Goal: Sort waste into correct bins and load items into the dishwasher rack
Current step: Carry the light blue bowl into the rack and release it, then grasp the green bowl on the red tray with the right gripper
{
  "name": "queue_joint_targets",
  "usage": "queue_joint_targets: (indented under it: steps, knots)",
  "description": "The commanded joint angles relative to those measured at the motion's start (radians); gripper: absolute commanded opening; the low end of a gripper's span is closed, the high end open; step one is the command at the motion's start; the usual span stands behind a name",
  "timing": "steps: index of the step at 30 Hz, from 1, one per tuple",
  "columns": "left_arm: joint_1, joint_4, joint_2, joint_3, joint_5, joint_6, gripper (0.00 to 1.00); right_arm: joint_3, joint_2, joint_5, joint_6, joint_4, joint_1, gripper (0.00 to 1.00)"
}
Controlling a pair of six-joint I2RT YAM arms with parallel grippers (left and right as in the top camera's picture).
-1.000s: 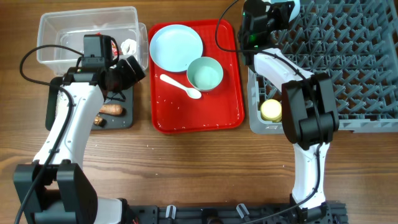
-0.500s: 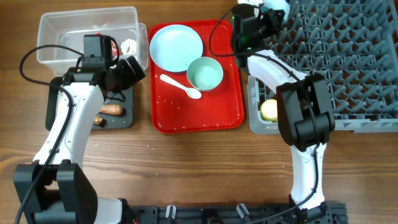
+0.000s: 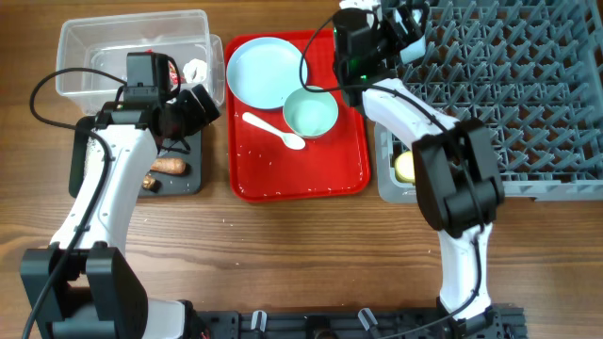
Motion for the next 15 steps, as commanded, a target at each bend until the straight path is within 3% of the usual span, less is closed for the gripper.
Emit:
queue_joint_targets:
  steps: [1,6,12,15]
  knots:
    - [0.006,0.002,-0.007,0.011,-0.010,0.002,1.00,0.005,-0.155,-0.132,0.062,-0.073,0.025,1.00]
    - [0.006,0.002,-0.007,0.011,-0.010,0.002,1.00,0.005,-0.241,-0.356,0.365,-0.345,0.042,1.00]
    - [0.006,0.002,-0.007,0.011,-0.010,0.002,1.00,0.005,-0.283,-0.923,0.852,-0.758,0.074,1.00]
    - [0.006,0.002,-0.007,0.011,-0.010,0.002,1.00,-0.004,-0.261,-1.131,0.956,-0.829,0.069,0.96]
